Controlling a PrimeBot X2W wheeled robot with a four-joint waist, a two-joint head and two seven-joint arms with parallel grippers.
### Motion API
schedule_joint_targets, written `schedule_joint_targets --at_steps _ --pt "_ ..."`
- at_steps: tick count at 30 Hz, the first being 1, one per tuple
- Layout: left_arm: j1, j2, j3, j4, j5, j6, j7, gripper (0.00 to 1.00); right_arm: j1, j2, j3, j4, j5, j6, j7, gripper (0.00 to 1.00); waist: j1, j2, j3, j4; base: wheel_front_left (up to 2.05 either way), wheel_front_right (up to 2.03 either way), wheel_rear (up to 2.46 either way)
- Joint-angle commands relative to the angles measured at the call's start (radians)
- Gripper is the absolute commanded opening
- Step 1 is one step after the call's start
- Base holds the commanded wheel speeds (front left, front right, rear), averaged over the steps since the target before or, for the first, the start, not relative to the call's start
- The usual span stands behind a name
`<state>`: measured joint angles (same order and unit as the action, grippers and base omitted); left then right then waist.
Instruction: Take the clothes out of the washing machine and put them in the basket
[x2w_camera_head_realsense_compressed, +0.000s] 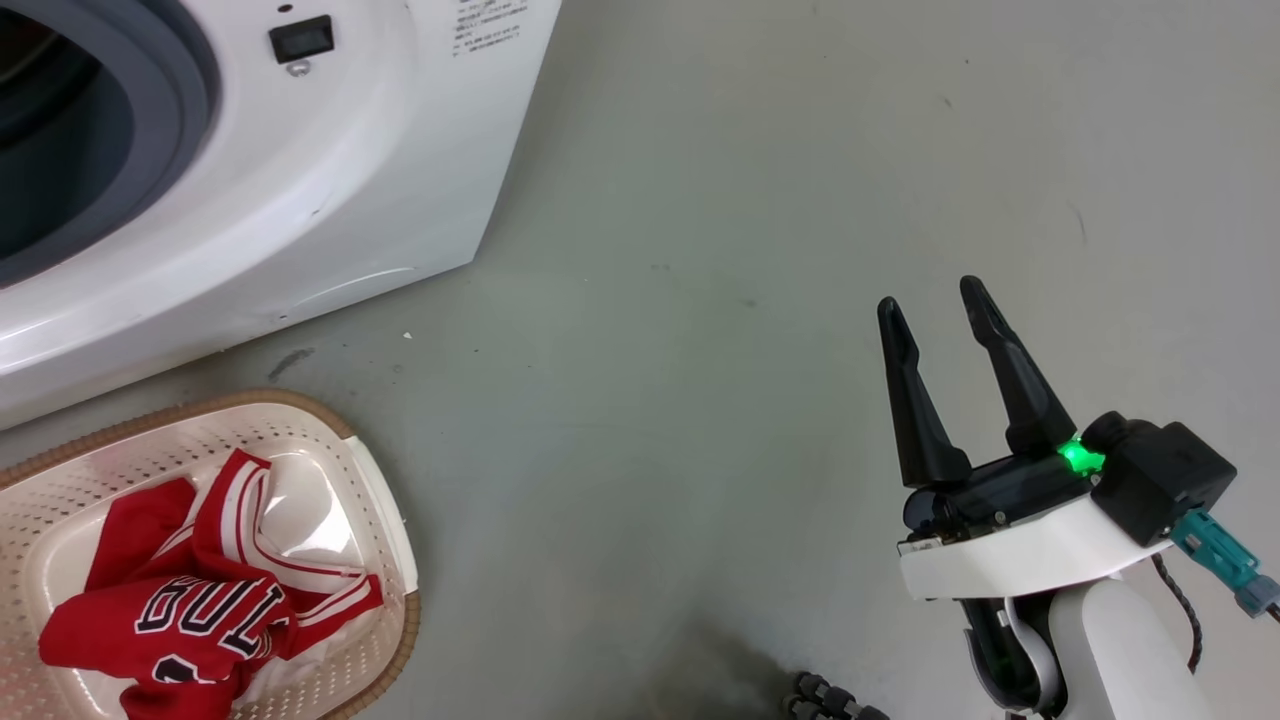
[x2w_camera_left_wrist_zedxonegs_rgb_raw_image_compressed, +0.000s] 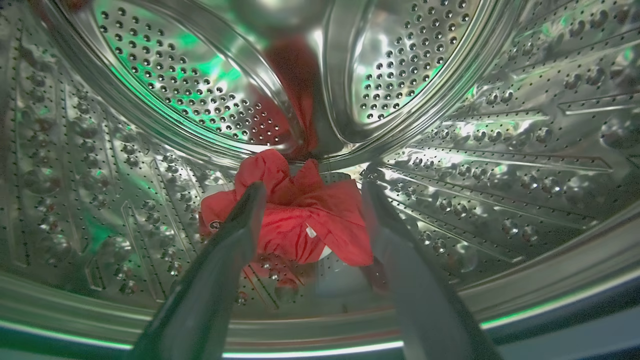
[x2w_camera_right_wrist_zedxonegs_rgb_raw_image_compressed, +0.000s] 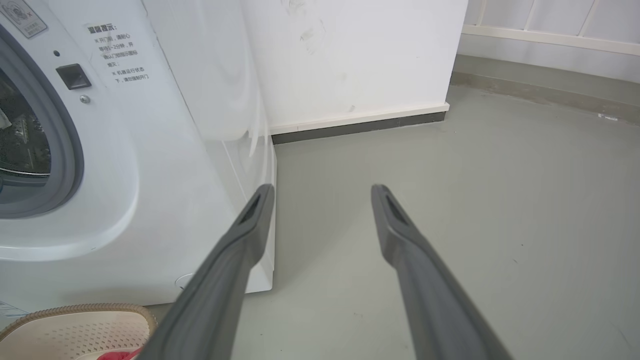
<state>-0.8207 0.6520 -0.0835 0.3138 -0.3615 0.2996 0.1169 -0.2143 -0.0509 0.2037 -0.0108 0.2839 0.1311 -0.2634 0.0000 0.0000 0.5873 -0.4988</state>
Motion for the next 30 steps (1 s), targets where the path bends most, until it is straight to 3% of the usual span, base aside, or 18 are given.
schedule_joint_targets --at_steps 1,13,23,30 --pt "-0.014 0.007 -0.002 0.005 0.005 -0.001 0.01 1.0 0.009 0.001 0.002 0.002 0.011 -0.001 -0.001 1.0 0.0 0.0 0.007 -0.006 0.0 0.0 0.0" --pt "-0.226 0.126 -0.064 0.033 0.077 -0.018 0.242 1.0 -0.022 0.001 0.043 0.015 0.036 -0.001 -0.001 1.0 0.0 0.0 0.115 -0.076 0.0 0.0 0.0" --pt "-0.42 0.085 -0.136 0.12 0.149 0.014 0.293 1.0 0.0 0.001 0.035 0.007 0.036 -0.001 -0.001 1.0 0.0 0.0 0.189 -0.074 0.0 0.0 0.0" --pt "-0.528 0.04 -0.192 0.231 0.185 0.009 0.311 1.0 0.038 0.001 0.047 -0.001 0.032 -0.001 -0.001 1.0 0.0 0.0 0.22 -0.069 0.0 0.0 0.0"
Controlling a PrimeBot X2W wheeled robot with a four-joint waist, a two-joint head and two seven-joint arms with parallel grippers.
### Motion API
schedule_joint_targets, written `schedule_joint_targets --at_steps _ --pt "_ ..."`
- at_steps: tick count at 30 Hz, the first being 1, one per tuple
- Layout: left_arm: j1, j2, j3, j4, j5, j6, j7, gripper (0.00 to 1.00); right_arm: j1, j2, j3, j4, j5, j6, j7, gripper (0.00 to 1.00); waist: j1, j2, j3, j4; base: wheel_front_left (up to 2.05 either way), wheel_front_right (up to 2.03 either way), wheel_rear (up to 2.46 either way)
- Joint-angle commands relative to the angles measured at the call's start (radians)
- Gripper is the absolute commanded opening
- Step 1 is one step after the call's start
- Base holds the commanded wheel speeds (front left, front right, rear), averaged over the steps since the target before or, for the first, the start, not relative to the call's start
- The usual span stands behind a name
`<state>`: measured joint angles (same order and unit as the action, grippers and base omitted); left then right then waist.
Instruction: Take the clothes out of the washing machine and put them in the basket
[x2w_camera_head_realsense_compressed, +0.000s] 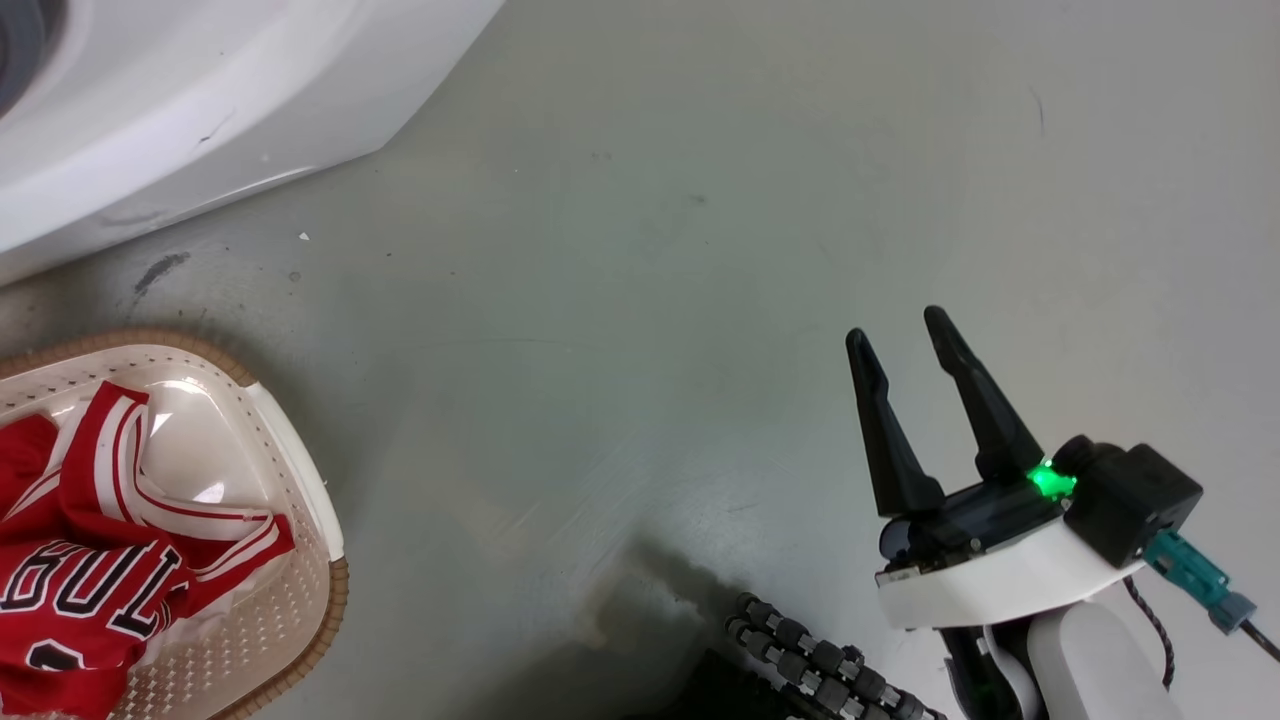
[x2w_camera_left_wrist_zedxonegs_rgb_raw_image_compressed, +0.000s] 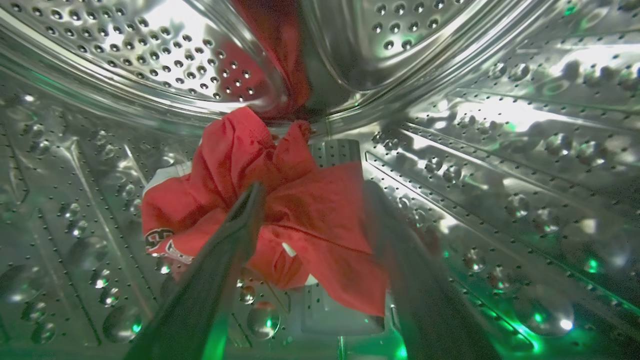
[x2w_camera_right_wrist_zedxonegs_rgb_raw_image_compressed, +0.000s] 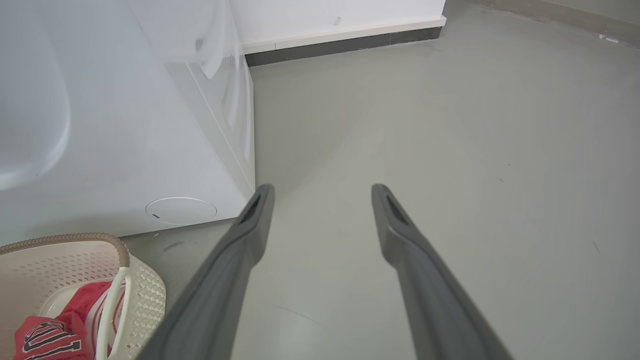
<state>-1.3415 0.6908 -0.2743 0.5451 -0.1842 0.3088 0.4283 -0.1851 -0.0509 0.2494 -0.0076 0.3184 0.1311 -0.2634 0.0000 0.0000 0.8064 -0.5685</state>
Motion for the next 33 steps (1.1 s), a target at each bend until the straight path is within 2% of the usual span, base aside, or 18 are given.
schedule_joint_targets --at_steps 1,7,14,25,26,28,33 --pt "-0.022 -0.002 -0.01 0.019 0.013 -0.005 0.006 1.0 0.014 0.001 0.004 -0.007 -0.002 -0.001 -0.001 1.0 0.0 0.0 0.002 0.001 0.0 0.0 0.0" --pt "-0.091 -0.006 -0.062 0.122 0.048 -0.032 0.053 1.0 0.051 -0.003 0.016 -0.023 -0.006 -0.001 -0.001 1.0 0.0 0.0 0.013 0.005 0.04 0.04 0.04" --pt "-0.135 0.004 -0.063 0.212 0.022 -0.075 0.095 1.0 0.073 -0.002 0.046 -0.057 -0.024 -0.001 -0.001 1.0 0.0 0.0 0.027 0.013 0.1 0.1 0.1" --pt "-0.173 -0.015 -0.074 0.273 -0.01 -0.122 0.097 1.0 0.085 0.0 0.083 -0.089 -0.033 -0.001 -0.001 1.0 0.0 0.0 0.043 0.018 0.06 0.06 0.06" --pt "-0.175 -0.016 -0.078 0.281 -0.01 -0.125 0.1 0.85 0.085 0.0 0.086 -0.092 -0.034 -0.001 -0.001 1.0 0.0 0.0 0.044 0.018 0.06 0.06 0.06" --pt "-0.182 -0.016 -0.078 0.288 -0.012 -0.124 0.083 0.0 0.086 0.001 0.091 -0.096 -0.035 -0.001 -0.001 1.0 0.0 0.0 0.046 0.019 0.06 0.06 0.06" --pt "-0.192 -0.008 -0.084 0.301 -0.005 -0.114 0.022 0.0 0.082 0.001 0.091 -0.098 -0.026 -0.001 -0.001 1.0 0.0 0.0 0.046 0.018 0.01 0.01 0.01"
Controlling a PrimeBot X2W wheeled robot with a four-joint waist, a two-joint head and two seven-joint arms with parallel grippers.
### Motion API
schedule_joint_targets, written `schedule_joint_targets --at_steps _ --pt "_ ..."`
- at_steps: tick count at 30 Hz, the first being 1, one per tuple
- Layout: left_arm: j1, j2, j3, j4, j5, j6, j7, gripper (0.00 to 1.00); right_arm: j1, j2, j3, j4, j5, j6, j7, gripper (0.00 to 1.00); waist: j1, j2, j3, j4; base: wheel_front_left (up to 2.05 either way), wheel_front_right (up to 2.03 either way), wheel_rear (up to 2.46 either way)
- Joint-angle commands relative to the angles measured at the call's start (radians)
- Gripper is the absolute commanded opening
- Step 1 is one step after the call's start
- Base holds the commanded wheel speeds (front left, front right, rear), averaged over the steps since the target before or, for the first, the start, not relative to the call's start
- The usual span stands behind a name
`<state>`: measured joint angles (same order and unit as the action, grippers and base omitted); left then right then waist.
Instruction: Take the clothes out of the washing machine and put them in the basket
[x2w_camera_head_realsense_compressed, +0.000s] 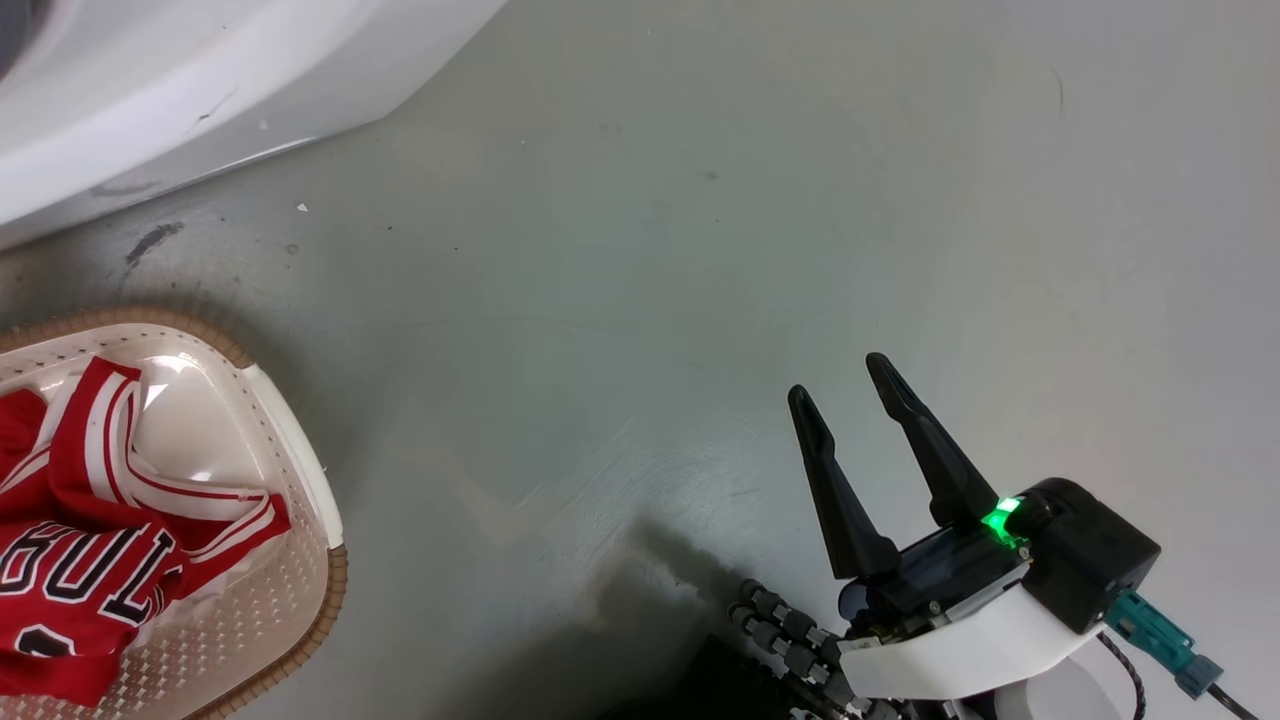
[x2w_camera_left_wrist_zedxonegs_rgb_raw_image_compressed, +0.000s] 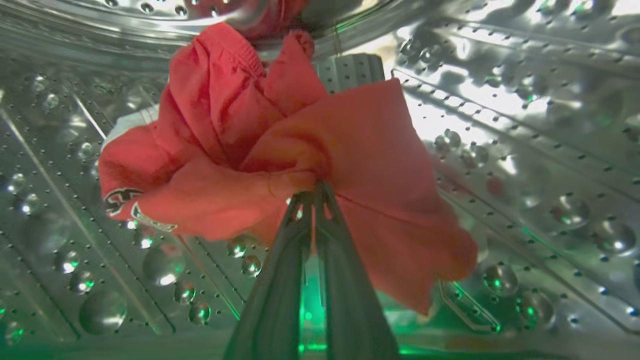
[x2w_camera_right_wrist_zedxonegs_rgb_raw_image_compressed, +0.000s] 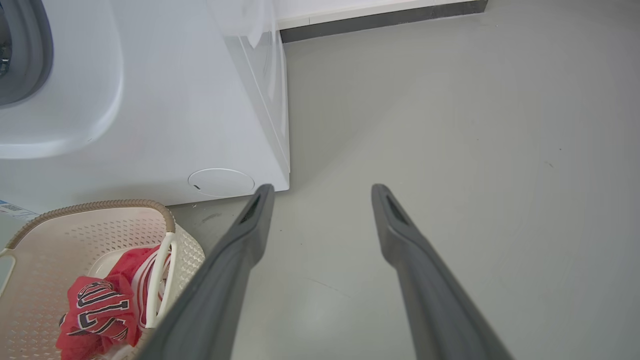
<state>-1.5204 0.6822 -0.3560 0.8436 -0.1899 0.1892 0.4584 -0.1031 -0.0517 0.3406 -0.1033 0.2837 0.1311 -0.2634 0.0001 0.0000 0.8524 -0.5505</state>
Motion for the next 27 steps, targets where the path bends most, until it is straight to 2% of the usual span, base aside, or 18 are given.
schedule_joint_targets --at_steps 1,7,15,21,22,27 --pt "-0.017 0.001 -0.002 0.005 0.001 0.01 -0.021 0.0 -0.004 0.002 0.0 0.0 0.011 -0.001 -0.001 1.0 -0.0001 0.0 -0.001 -0.001 0.0 0.0 0.0" --pt "-0.026 0.002 0.025 -0.012 -0.021 0.029 -0.139 0.0 -0.033 0.002 0.005 0.008 0.019 -0.001 -0.001 1.0 -0.0001 0.0 -0.005 0.0 0.0 0.0 0.0" --pt "0.045 0.02 0.07 -0.039 -0.072 0.027 -0.321 0.0 -0.083 0.002 0.001 0.014 0.029 -0.001 -0.001 1.0 -0.0001 0.0 -0.031 -0.007 0.0 0.0 0.0" --pt "0.134 0.039 0.113 -0.037 -0.122 0.02 -0.445 0.0 -0.108 0.002 0.003 0.021 0.022 -0.001 -0.001 1.0 -0.0001 0.0 -0.071 -0.014 0.0 0.0 0.0" --pt "0.192 0.043 0.129 -0.037 -0.142 0.012 -0.509 0.0 -0.118 0.002 0.001 0.033 0.021 -0.001 -0.001 1.0 -0.0001 0.0 -0.098 -0.015 0.0 0.0 0.0" --pt "0.291 0.015 0.143 -0.043 -0.175 0.001 -0.612 0.0 -0.114 0.002 -0.023 0.045 0.0 -0.001 -0.001 1.0 -0.0001 0.0 -0.163 0.016 0.0 0.0 0.0"
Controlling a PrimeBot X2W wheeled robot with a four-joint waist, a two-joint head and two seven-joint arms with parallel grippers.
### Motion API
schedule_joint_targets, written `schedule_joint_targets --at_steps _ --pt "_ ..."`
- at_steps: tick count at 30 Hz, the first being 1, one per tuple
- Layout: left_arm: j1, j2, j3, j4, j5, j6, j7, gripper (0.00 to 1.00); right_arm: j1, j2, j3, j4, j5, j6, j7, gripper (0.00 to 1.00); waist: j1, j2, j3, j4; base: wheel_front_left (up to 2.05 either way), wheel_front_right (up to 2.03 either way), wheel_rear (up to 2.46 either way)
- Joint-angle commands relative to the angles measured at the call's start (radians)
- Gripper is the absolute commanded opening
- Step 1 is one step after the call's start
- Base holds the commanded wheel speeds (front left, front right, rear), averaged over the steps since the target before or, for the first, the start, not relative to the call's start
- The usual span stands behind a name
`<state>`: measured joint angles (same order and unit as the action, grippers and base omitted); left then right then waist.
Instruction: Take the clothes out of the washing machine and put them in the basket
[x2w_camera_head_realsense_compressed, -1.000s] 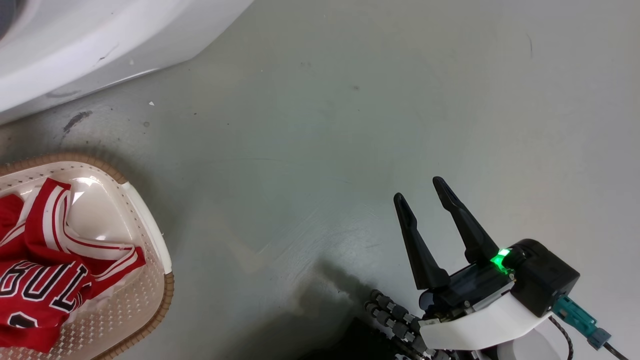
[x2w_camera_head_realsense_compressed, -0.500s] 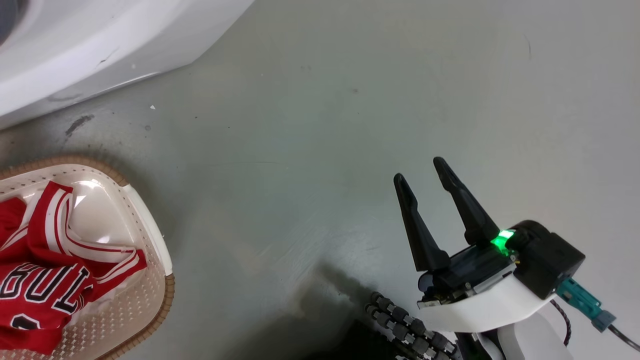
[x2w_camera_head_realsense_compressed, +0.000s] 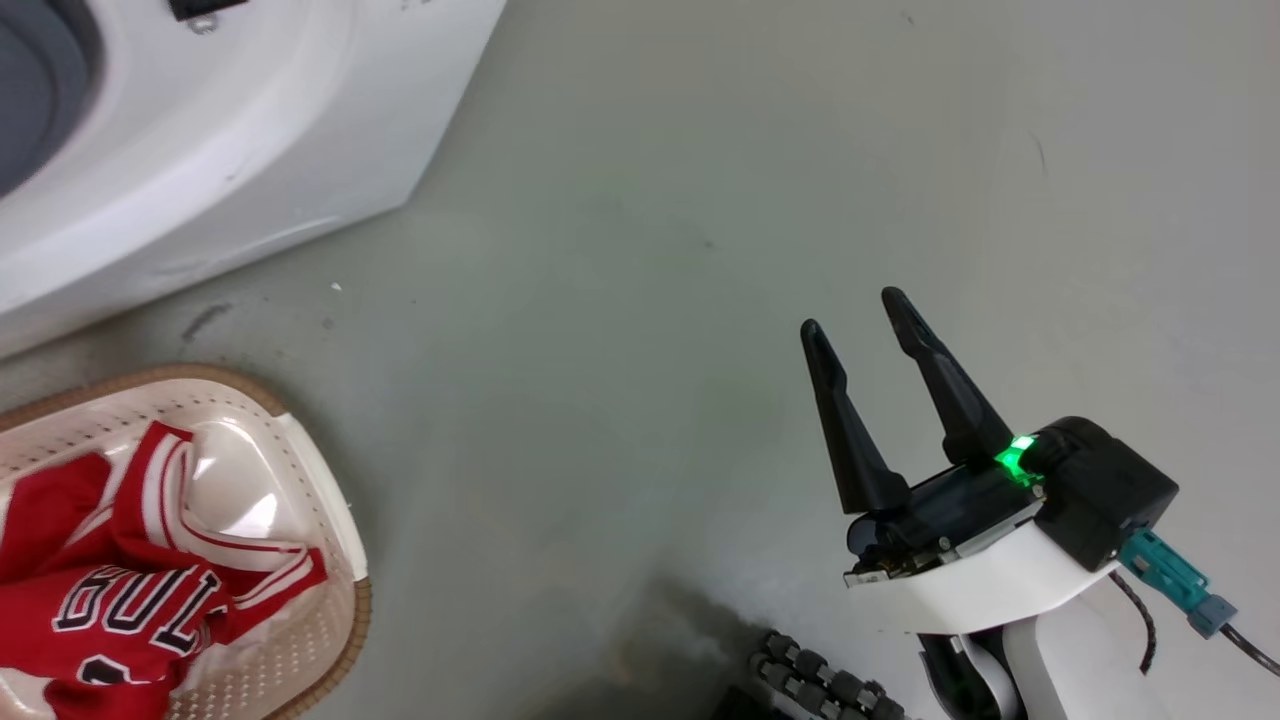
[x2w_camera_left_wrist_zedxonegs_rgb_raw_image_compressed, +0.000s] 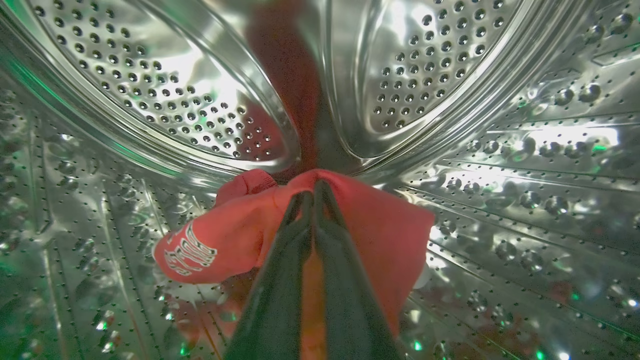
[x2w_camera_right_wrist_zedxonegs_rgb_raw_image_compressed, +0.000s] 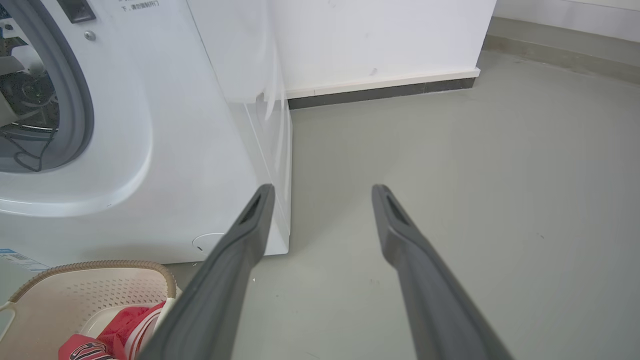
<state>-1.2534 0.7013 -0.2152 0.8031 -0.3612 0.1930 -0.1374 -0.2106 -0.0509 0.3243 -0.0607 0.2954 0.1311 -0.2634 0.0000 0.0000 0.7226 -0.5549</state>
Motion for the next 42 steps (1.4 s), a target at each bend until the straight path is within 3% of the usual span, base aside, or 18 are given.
schedule_joint_targets --at_steps 1,11,25,42 --pt "0.094 -0.028 0.014 -0.006 -0.026 -0.003 -0.07 0.0 0.003 0.001 -0.022 0.008 -0.021 -0.001 -0.001 1.0 0.0 0.0 -0.082 0.04 0.0 0.0 0.0" --pt "0.347 -0.111 0.055 -0.133 -0.094 0.01 -0.123 0.0 0.059 0.001 -0.075 0.012 -0.06 -0.001 0.016 1.0 0.0 0.0 -0.249 0.121 0.0 0.0 0.0" --pt "0.689 -0.196 0.023 -0.439 -0.116 0.073 -0.102 0.0 0.141 0.001 -0.138 -0.037 -0.103 -0.001 0.086 1.0 0.0 0.0 -0.432 0.242 0.0 0.0 0.0" --pt "0.986 -0.186 -0.088 -0.934 -0.041 0.216 0.083 0.0 0.213 0.001 -0.207 -0.101 -0.13 -0.001 0.15 1.0 0.0 0.0 -0.557 0.384 0.0 0.0 0.0"
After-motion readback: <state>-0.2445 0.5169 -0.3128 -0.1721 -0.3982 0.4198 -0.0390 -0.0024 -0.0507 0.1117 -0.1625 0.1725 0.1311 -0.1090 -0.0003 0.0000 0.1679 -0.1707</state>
